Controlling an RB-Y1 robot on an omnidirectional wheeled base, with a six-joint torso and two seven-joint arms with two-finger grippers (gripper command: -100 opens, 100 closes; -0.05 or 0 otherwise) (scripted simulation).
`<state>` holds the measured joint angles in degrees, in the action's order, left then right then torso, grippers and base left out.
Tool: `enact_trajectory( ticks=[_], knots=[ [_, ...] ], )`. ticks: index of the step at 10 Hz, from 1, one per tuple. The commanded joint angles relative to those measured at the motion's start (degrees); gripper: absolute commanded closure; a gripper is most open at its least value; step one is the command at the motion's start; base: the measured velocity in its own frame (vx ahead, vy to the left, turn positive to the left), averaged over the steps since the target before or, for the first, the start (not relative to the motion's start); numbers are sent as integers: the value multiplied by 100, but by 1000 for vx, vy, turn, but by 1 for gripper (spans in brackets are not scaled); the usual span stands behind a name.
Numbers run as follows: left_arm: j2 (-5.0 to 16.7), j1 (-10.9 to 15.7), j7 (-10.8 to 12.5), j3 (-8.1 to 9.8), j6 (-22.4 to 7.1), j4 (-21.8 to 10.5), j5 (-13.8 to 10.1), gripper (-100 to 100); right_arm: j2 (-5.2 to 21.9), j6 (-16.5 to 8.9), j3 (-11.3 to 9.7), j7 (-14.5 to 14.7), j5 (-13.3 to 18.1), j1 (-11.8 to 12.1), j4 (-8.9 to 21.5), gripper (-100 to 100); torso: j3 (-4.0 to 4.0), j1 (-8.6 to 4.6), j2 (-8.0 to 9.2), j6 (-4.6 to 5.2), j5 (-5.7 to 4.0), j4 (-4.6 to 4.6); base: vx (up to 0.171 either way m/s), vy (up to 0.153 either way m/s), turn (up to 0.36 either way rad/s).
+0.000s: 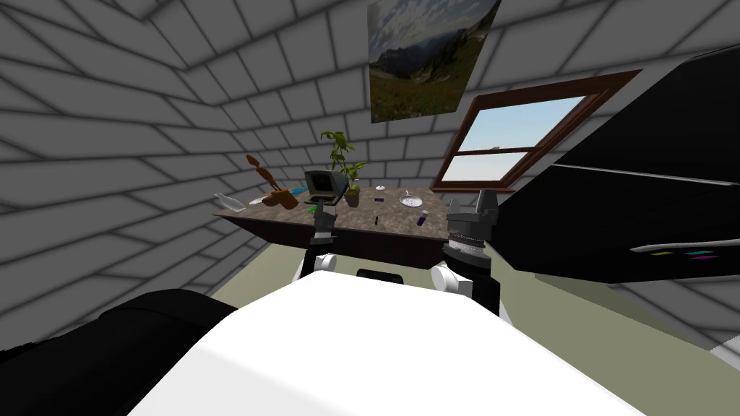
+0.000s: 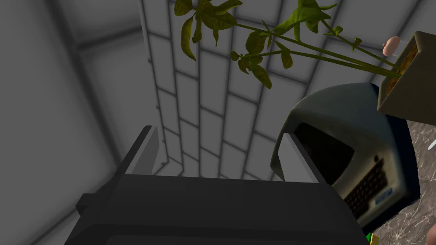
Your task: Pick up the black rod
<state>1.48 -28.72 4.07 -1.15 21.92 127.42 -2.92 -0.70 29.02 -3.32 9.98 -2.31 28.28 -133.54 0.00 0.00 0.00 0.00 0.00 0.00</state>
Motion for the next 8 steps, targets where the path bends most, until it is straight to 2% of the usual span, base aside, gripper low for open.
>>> enact_trajectory(
  ticks=[1,5,6,7,8],
  knots=[
    [236,110,90,59,-229,-72,-19,-100,0,0,0,0,0,0,0,0,0,0,0,0,0,0,-3,-49,8],
    [625,493,401,268,-920,-324,-85,-100,-1,0,-1,0,0,0,0,0,-8,-49,-15,1,-11,-3,18,-134,18],
    [625,493,401,268,-1025,-324,-85,-100,-1,0,-1,0,0,0,0,0,-6,-58,-10,1,-13,-3,-8,-107,13],
    [718,625,508,340,-1233,-406,-107,-100,-1,0,-1,0,0,0,0,0,-2,-44,-2,1,-11,-1,-1,-99,5],
    [718,625,508,340,-1296,-406,-107,-100,-1,0,-1,0,0,0,0,0,-1,-39,-2,0,-9,-1,17,-86,9]
  ],
)
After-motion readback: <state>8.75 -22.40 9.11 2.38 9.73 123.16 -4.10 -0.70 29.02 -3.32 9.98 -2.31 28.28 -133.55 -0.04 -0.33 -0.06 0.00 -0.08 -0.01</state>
